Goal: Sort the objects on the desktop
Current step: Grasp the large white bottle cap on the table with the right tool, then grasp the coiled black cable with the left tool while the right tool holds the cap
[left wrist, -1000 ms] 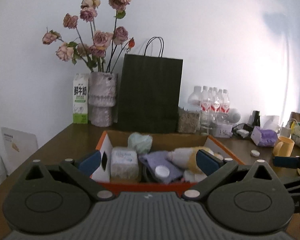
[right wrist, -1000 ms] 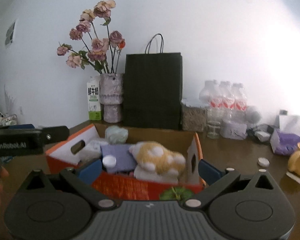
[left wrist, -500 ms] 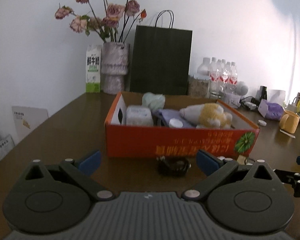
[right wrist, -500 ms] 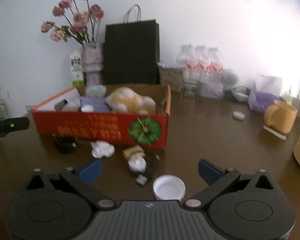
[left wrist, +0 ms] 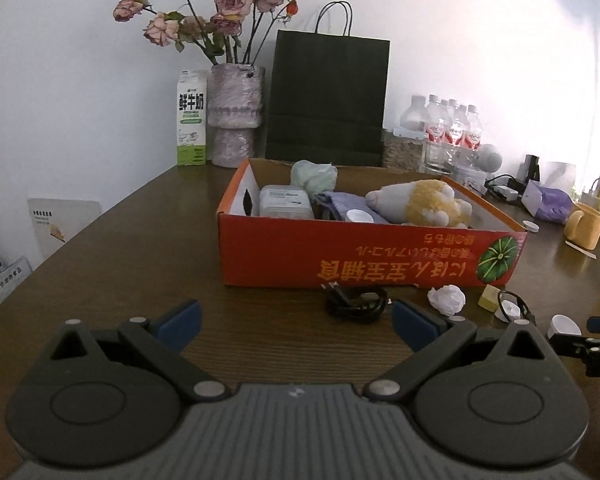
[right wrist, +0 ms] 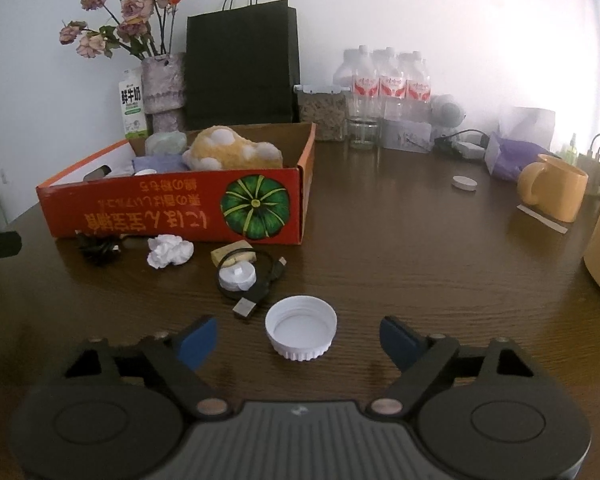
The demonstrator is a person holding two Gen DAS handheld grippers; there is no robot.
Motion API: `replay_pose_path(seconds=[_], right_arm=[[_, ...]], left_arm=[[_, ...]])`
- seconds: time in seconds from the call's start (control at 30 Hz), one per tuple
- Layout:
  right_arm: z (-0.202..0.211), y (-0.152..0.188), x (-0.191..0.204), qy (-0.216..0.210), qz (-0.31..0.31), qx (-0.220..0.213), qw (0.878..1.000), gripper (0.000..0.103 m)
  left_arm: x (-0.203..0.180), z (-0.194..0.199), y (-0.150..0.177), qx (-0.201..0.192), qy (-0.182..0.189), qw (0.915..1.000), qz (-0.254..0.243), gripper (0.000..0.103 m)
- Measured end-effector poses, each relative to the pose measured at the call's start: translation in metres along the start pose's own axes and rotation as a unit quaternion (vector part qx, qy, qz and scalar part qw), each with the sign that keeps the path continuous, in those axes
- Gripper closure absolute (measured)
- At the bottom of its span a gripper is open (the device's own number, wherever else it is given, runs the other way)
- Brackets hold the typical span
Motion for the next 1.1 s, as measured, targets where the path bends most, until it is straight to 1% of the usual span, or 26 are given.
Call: replay_pose_path(seconds=[0.03, 0.1, 0.37, 0.4, 0.47, 0.67, 0.93, 1.1], right_arm=[[-0.002, 0.0, 0.0, 0.0, 0.0, 0.003, 1.0, 0.023], [-0.004, 0.0, 0.0, 0.0, 0.002, 0.006, 1.0, 0.032], [-0.011, -0.001, 0.002, 0.0, 0.007, 0.011, 1.0, 0.049], [-0.011, -0.001, 0.002, 0.001, 0.008, 0.01, 1.0, 0.056], [-0.011, -0.002, 0.001, 0.001, 0.008, 0.007, 1.0, 0.064], [-0.007, -0.005, 0.002, -0.005, 0.009, -0.002, 1.0, 0.064], [0.005, -0.035, 0.017, -0.031, 0.016, -0.043, 0.998, 0.064], [0.002, -0.049, 0.033, -0.047, 0.026, -0.056, 0.997, 0.064]], left_arm=[[-0.001, 0.0, -0.001, 0.001, 0.001, 1.0, 0.0, 0.0], [-0.002, -0.001, -0.001, 0.001, 0.001, 1.0, -0.003, 0.0], [-0.007, -0.003, 0.0, 0.005, 0.001, 1.0, -0.007, 0.0], [-0.007, -0.004, 0.0, 0.006, 0.002, 0.9999, -0.008, 0.0], [-0.008, -0.005, 0.001, 0.008, 0.002, 0.9999, -0.009, 0.0], [-0.015, -0.011, 0.002, 0.015, 0.005, 0.9998, -0.012, 0.0], [-0.027, -0.029, -0.003, 0.039, 0.007, 0.999, -0.018, 0.0], [-0.032, -0.048, -0.006, 0.061, 0.002, 0.9979, -0.022, 0.0]])
Point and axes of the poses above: each gripper's, at about its wrist camera, not at the fingertips, and z roughly against the way its jaws point, x to its left, y to its underside, the point moved 10 cm from there along -z, roughly the way its jaws point
